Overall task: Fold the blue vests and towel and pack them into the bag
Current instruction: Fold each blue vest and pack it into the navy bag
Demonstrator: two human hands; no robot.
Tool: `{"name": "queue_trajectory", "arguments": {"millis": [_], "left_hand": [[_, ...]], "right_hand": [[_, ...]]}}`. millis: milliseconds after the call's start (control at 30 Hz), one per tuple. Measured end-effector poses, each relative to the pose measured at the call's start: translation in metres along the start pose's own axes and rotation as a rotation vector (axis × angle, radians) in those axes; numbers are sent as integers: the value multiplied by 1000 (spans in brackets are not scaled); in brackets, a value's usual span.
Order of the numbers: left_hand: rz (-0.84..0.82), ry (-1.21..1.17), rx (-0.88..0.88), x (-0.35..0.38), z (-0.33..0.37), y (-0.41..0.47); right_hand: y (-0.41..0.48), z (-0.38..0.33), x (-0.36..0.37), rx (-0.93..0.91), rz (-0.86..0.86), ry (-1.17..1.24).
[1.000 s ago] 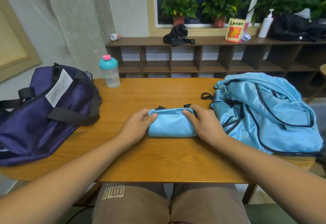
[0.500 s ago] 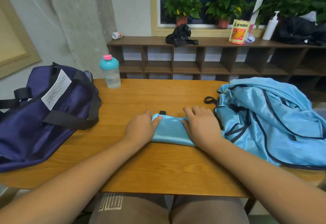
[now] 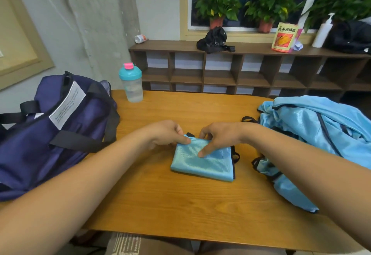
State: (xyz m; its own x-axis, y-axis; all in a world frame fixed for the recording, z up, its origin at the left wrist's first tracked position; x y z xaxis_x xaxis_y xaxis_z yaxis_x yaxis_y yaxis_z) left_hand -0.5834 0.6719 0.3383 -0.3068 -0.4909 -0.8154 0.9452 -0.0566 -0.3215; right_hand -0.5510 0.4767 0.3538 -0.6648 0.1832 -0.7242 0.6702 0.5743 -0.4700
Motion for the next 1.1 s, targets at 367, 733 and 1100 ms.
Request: {"name": "queue_trajectory", "arguments": {"millis": [367, 733, 1100], "left_hand": [[-64, -136, 186, -93, 9, -57], [204, -102, 114, -233, -54, -153], [339, 1, -62, -367, -126, -192]], "right_hand": [[-2, -64, -29, -234, -228, 515], [3, -233, -72, -649, 75, 355], [56, -354, -98, -701, 256, 324]]}}
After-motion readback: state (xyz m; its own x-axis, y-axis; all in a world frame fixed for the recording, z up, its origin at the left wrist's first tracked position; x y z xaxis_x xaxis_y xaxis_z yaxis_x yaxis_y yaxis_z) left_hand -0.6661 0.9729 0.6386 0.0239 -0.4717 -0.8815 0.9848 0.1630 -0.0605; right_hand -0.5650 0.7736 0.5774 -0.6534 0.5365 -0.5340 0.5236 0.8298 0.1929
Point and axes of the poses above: each hand's wrist, its own y-axis towards the middle knuckle, its own x-axis out of the palm, z = x × y, the point moved 4 cm from there along y, towards the middle knuckle, and after that the axes turned 11 degrees about y, right-handed, at the moved point
